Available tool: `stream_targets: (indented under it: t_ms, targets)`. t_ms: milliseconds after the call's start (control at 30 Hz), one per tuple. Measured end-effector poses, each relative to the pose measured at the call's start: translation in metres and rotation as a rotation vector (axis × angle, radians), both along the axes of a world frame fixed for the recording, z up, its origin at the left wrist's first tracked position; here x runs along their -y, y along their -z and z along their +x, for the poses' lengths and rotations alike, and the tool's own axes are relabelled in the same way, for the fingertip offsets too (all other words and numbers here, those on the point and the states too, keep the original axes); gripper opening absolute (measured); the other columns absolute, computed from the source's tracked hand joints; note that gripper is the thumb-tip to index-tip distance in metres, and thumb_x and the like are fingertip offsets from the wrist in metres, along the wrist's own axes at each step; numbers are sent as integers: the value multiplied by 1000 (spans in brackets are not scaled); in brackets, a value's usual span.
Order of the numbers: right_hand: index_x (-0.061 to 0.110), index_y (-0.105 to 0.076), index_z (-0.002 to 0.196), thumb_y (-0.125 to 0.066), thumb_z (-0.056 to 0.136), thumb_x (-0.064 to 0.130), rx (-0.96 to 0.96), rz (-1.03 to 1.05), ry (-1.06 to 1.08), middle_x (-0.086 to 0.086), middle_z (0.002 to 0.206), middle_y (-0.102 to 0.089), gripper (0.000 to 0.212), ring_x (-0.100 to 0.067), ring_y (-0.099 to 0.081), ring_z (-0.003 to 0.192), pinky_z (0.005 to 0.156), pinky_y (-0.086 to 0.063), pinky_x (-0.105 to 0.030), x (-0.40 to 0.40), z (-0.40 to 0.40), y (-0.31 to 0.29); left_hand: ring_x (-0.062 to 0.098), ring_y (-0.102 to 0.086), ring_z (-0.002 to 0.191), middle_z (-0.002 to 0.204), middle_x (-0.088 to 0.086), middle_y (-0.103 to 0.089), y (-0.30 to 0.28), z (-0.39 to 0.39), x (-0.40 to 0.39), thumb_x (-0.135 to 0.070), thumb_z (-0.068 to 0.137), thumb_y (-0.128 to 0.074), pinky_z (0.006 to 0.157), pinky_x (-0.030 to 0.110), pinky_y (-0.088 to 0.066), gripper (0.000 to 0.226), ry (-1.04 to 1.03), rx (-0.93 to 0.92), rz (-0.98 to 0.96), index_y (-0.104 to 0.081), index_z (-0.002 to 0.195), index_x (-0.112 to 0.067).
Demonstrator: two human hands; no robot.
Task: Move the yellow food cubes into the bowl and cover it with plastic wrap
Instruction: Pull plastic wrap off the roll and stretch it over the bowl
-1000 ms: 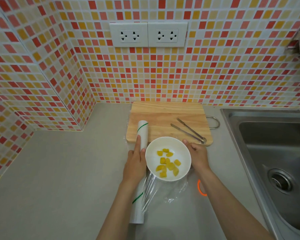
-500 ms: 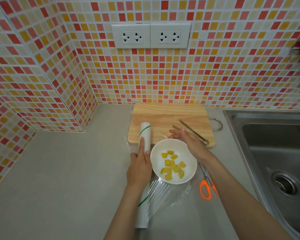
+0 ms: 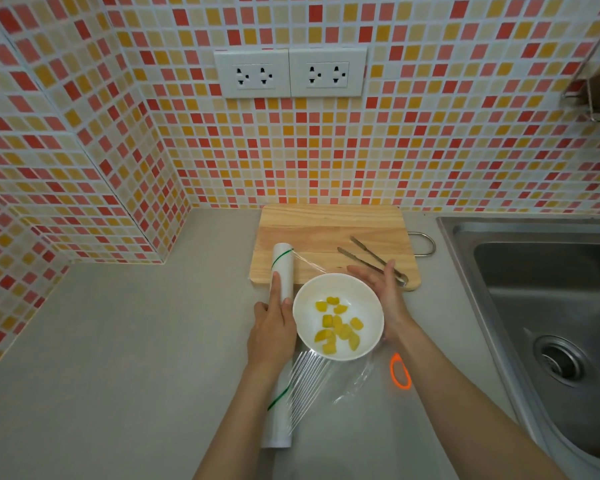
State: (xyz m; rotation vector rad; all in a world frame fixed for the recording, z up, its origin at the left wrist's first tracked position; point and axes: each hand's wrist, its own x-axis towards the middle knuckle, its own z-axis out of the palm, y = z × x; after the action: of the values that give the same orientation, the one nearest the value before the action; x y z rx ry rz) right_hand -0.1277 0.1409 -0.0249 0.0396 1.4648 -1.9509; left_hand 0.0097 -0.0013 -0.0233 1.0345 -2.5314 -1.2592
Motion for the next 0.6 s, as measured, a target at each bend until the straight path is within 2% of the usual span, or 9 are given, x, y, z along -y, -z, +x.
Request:
stream_targets:
  t_ms: [67, 167, 267, 333, 400, 433, 500, 600]
  targets:
    - [9, -61, 111, -9, 91, 62, -58, 87, 142, -16, 117, -63, 76, -31, -61, 102, 92, -47, -44, 0, 6, -1, 20, -45, 83, 105, 3, -41, 1, 0, 0, -46, 97, -18, 77, 33, -33, 50, -2, -2, -9, 0, 144, -51]
    - [8, -62, 107, -15, 95, 55, -260, 189, 353, -21, 111, -66, 67, -30, -64, 102, 91, -48, -39, -11, 13, -10, 19, -45, 82, 104, 2, -41, 2, 0, 0, -46, 97, -18, 76, 34, -33, 51, -4, -6, -14, 0, 144, -50]
    - [20, -62, 110, -16, 88, 66, -452, 144, 550, -7, 107, -70, 69, -16, -66, 104, 94, -47, -27, -21, 36, -25, 19, -44, 82, 108, 3, -42, 4, -2, 0, -45, 97, -18, 76, 35, -36, 51, -4, -11, -17, -1, 145, -49]
    - [29, -57, 117, -20, 83, 71, -484, 71, 579, 1, 115, -65, 66, -7, -61, 111, 94, -45, -20, -15, 58, -22, 18, -40, 81, 122, 0, -43, 7, -3, 0, -43, 98, -19, 75, 35, -36, 51, 6, -12, -19, -3, 146, -46]
    - [37, -49, 121, -27, 85, 64, -491, 75, 541, 1, 127, -57, 50, -10, -54, 120, 95, -43, -23, -3, 79, -11, 18, -39, 81, 125, 1, -44, 8, -3, 0, -43, 98, -19, 75, 36, -36, 51, 8, -10, -24, -3, 146, -46]
    - [38, -44, 125, -28, 84, 65, -537, 116, 518, 1, 132, -53, 51, -12, -51, 123, 95, -43, -27, 2, 88, -9, 18, -40, 79, 119, 5, -46, 8, -3, 0, -44, 97, -19, 75, 36, -37, 51, -1, -11, -21, -1, 145, -48]
    - [33, -34, 133, -27, 80, 73, -640, 187, 491, -1, 136, -48, 67, -16, -48, 125, 97, -44, -33, 8, 95, -4, 16, -41, 76, 106, 8, -45, 6, -1, 0, -46, 96, -18, 75, 36, -37, 51, -17, -14, -11, 2, 144, -50]
    - [30, -27, 140, -27, 80, 71, -582, 188, 558, -3, 135, -49, 73, -20, -50, 123, 99, -45, -46, 13, 91, -2, 18, -43, 78, 103, 7, -43, 5, 0, -1, -46, 97, -16, 74, 35, -35, 51, -26, -14, -16, 4, 143, -51]
